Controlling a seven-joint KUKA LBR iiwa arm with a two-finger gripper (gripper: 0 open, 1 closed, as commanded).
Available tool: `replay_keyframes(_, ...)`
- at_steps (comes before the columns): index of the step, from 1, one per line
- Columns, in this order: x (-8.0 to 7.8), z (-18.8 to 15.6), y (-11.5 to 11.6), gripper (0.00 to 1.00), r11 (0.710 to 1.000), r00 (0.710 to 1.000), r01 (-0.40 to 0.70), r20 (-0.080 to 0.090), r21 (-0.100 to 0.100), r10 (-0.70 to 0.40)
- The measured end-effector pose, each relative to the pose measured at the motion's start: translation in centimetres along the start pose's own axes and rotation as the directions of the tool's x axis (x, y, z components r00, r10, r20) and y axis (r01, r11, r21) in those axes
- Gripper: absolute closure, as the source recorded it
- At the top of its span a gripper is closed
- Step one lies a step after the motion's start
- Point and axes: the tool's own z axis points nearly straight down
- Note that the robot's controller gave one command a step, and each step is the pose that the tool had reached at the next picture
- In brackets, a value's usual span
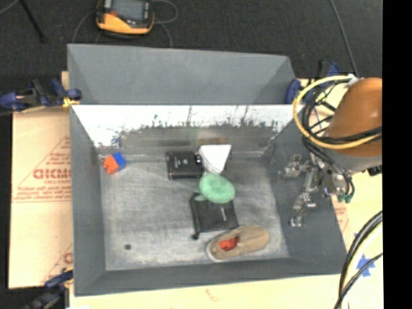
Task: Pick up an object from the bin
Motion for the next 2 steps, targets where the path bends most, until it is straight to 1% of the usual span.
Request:
replay_keyframes(1, 0.0, 0.0, 0.0, 0.00, 1.000, 1.000, 0.000, 0.000, 0.000, 0.000)
replay_keyframes(2, 3.1, 9.4, 5.5, 1.00, 0.991, 0.990, 0.137, 0.011, 0.009, -0.137)
